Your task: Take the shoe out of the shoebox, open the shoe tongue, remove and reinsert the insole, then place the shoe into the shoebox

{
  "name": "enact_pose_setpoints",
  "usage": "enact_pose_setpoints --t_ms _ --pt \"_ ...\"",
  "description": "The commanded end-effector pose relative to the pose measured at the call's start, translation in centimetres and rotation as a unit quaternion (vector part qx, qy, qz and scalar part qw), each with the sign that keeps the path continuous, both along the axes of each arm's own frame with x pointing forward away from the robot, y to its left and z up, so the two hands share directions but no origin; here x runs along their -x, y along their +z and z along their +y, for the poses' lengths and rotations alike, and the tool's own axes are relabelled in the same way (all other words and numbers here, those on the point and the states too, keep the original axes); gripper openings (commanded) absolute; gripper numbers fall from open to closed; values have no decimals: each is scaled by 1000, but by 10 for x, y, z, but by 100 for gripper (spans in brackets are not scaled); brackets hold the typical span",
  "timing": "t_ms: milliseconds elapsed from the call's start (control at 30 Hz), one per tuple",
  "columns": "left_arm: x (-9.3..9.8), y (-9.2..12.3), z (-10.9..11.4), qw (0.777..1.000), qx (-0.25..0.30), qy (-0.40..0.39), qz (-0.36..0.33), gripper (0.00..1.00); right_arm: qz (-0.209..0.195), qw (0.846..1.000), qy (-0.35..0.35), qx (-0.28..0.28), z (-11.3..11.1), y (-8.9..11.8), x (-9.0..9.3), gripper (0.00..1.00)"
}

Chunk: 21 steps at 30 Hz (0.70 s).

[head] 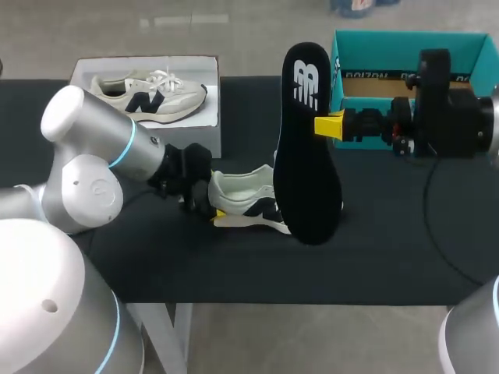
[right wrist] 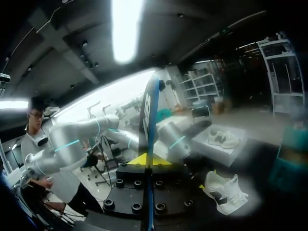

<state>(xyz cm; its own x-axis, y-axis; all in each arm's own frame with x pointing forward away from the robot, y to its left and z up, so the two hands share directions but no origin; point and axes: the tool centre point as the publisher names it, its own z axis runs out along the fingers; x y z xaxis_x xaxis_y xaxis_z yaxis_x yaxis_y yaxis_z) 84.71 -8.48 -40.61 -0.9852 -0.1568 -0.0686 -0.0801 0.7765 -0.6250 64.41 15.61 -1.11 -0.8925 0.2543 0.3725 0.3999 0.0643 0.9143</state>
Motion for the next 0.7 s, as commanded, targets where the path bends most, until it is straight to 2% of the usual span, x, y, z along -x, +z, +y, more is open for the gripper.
enact_pose_setpoints --t_ms 33,200,500,600,700 --pt "5 15 6 997 -80 20 5 100 0 1000 -1 1 2 -1 0 0" --pt "5 25 11 985 -169 36 12 100 0 1000 -1 1 2 -1 0 0" --pt "-1 44 19 970 -236 50 -10 100 0 1000 -1 1 2 -1 0 0" --pt "-2 52 16 961 -272 49 -18 100 0 1000 -1 1 2 -1 0 0" --pt "-2 61 11 957 -286 38 -27 100 0 1000 -1 1 2 -1 0 0"
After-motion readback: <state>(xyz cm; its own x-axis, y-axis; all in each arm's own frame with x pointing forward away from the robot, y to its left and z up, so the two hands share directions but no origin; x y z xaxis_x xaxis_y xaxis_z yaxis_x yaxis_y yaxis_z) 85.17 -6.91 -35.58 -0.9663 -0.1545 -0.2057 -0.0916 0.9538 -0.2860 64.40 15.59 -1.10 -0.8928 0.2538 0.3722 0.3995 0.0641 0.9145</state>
